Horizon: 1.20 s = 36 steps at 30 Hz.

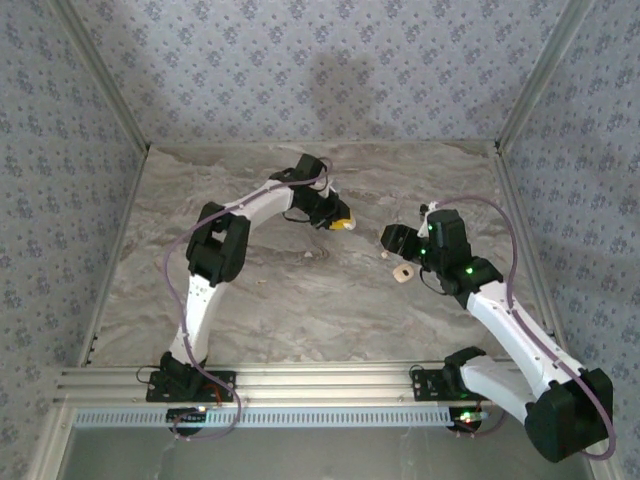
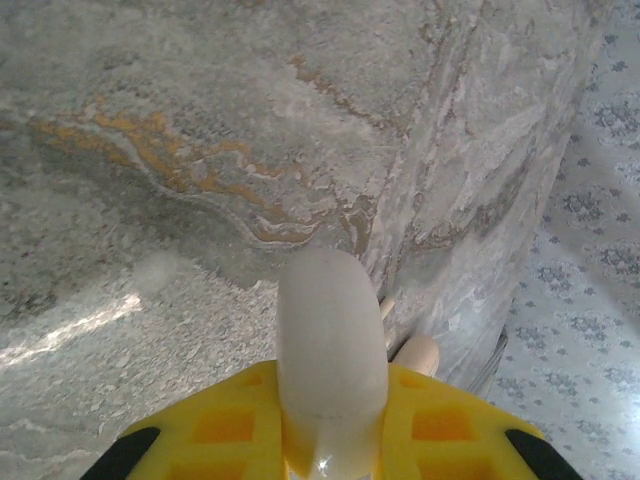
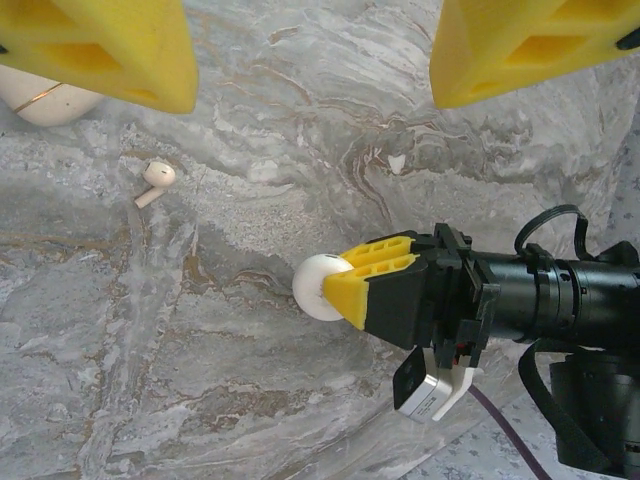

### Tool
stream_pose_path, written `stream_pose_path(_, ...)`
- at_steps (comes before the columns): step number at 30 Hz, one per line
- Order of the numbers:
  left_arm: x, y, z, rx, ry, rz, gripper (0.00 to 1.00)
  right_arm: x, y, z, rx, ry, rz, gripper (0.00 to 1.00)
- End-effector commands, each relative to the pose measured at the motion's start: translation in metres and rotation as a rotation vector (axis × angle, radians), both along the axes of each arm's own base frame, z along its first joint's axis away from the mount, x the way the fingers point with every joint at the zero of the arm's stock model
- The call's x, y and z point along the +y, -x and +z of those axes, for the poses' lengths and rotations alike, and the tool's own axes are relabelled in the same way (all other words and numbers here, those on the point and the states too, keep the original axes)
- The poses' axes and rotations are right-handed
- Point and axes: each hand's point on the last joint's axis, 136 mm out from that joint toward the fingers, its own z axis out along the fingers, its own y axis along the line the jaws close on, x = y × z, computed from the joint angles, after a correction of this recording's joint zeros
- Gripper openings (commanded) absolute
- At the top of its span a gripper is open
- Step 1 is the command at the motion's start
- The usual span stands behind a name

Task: Insert wireless bluetooth earbuds into charging case

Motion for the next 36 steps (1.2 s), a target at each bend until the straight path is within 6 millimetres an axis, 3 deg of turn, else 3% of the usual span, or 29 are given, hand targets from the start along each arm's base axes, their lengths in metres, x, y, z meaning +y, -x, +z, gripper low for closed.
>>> stream_pose_path(1, -0.006, -0.004, -0.003, 0.038, 0.002, 0.024, 0.2, -0.002, 0.004, -0.005, 0.024, -0.016, -0.014, 0.65)
stream_pose_path(11, 0.001, 0.0, -0.025, 0.088, -0.048, 0.052, 0.24, -0.002, 0.005, -0.004, 0.021, -0.015, -0.009, 0.65)
stream_pose_path(20, 0.014, -0.003, -0.023, 0.074, -0.098, 0.07, 0.39, -0.003, 0.006, -0.005, 0.028, -0.008, -0.005, 0.66)
stream_pose_path(29, 0.034, -0.003, -0.006, 0.006, -0.16, 0.05, 0.44, -0.001, 0.007, 0.0, 0.042, 0.004, 0.016, 0.66)
stream_pose_path(36, 0.055, 0.002, 0.032, -0.109, -0.221, 0.026, 0.45, -0.001, 0.01, -0.002, 0.095, 0.052, 0.047, 0.66)
